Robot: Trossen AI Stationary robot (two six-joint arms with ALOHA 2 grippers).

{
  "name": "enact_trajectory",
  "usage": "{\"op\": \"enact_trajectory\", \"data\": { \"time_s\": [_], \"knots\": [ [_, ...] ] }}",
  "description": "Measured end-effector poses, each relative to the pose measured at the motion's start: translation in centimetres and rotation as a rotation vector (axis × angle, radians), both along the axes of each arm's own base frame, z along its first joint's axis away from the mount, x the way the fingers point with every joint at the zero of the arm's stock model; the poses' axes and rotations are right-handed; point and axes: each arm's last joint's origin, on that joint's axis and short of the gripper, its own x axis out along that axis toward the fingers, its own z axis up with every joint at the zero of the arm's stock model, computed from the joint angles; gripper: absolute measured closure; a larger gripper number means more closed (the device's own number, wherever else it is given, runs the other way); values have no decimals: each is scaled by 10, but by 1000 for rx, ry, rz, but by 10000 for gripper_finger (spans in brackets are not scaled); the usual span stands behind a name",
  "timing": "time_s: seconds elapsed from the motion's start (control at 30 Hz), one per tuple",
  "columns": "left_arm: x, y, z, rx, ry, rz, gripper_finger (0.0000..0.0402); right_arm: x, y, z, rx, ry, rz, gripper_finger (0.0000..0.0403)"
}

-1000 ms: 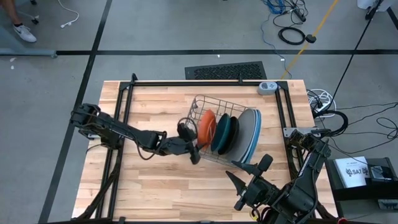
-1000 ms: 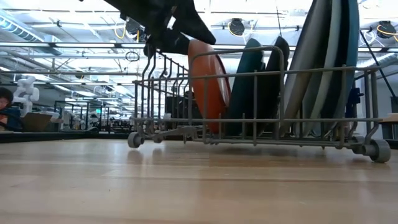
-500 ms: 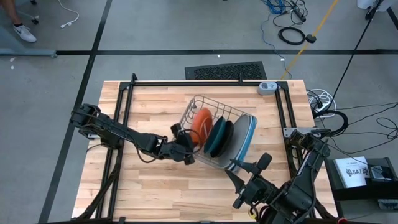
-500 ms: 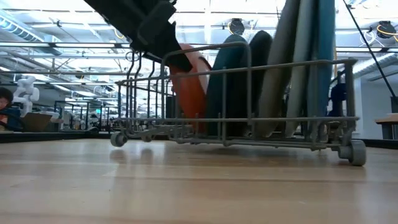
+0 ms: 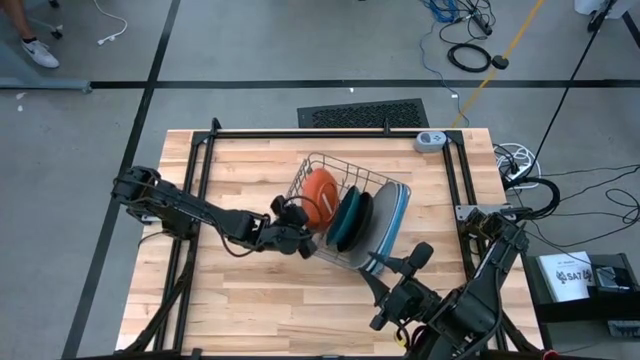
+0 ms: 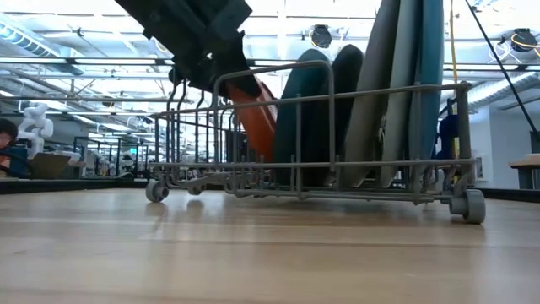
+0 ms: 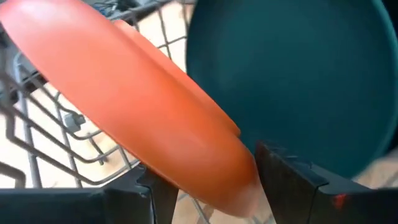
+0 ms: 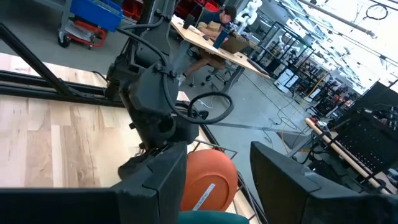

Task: Sort dishes
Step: Put the orange plate into the dish rack

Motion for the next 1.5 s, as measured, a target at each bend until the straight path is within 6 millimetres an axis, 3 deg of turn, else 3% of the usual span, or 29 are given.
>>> {"op": "enact_trajectory", "data": {
  "time_s": [0.33,0.47,0.63,0.97,1.5],
  "knots": [
    [-3,-18,-3,119,124,-271,190,0,0,0,4,-1,0,234],
    [-5,-27,-3,241,177,-383,190,0,0,0,4,-2,0,234],
    [-6,-28,-2,333,193,-344,190,0,0,0,6,-3,0,234],
    [0,-2,4,-194,-194,206,191,0,0,0,7,-4,-1,234],
    [7,1,12,-477,-418,317,216,0,1,0,15,-11,-1,234]
  ]
}}
